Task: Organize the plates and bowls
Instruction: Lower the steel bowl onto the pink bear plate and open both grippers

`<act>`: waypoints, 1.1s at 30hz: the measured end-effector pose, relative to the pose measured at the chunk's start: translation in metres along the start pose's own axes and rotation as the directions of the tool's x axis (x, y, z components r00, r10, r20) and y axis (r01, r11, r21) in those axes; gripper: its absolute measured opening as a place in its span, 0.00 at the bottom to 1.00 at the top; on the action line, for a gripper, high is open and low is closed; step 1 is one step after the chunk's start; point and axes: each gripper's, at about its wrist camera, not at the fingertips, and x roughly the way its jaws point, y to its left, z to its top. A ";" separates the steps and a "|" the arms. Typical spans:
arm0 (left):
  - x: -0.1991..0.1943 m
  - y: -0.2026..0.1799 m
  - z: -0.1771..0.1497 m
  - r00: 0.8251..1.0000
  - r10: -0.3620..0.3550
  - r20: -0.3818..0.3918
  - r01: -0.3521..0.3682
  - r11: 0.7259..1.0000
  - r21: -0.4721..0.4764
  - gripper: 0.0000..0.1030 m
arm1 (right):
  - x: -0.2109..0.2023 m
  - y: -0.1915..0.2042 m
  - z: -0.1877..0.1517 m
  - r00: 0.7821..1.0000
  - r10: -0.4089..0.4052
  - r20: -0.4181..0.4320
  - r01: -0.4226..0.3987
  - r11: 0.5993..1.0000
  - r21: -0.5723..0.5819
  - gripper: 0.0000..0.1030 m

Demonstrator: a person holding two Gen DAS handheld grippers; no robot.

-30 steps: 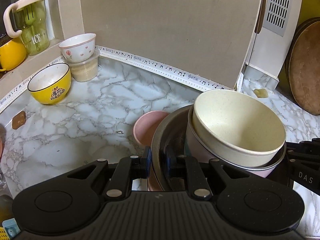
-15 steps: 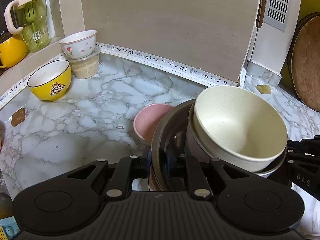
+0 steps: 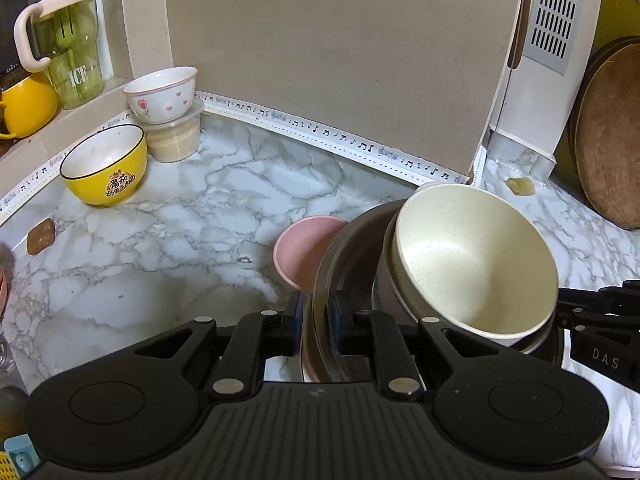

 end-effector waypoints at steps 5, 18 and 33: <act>-0.011 0.002 0.000 1.000 -0.019 0.002 0.019 1.000 0.006 0.14 | -0.012 -0.004 0.000 1.000 0.010 -0.001 -0.010 1.000 0.016 0.19; -0.050 -0.003 -0.003 0.997 -0.077 0.009 0.077 0.997 0.031 0.14 | -0.064 -0.013 -0.001 0.993 0.081 0.081 -0.086 0.994 0.069 0.20; -0.083 -0.031 -0.024 0.987 -0.160 0.025 0.157 0.983 0.096 0.21 | -0.109 -0.003 -0.020 0.978 0.120 0.173 -0.129 0.991 0.041 0.27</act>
